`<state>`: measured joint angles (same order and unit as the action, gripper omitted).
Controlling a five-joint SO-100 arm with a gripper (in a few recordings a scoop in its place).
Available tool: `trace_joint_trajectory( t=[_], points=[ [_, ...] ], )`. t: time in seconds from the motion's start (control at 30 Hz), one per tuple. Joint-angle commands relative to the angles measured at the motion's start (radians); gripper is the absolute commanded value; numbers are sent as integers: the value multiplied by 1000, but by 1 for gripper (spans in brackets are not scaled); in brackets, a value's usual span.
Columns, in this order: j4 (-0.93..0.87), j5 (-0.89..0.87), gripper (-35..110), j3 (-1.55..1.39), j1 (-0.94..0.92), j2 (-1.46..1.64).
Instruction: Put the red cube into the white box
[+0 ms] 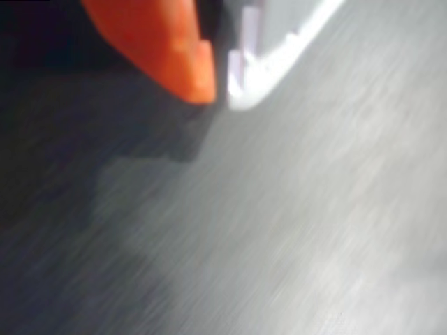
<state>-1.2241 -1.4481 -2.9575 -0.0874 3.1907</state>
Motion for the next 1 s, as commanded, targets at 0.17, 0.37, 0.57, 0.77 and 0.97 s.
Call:
trace_joint_trajectory(
  t=[0.17,0.37,0.57,0.77,0.97],
  points=[
    [138,170,0,285,-156,-430],
    [210,238,3,319,-219,-499],
    [316,345,4,380,-304,-661],
    [413,430,4,422,-365,-788],
    [472,471,7,491,-414,-933]
  ],
)
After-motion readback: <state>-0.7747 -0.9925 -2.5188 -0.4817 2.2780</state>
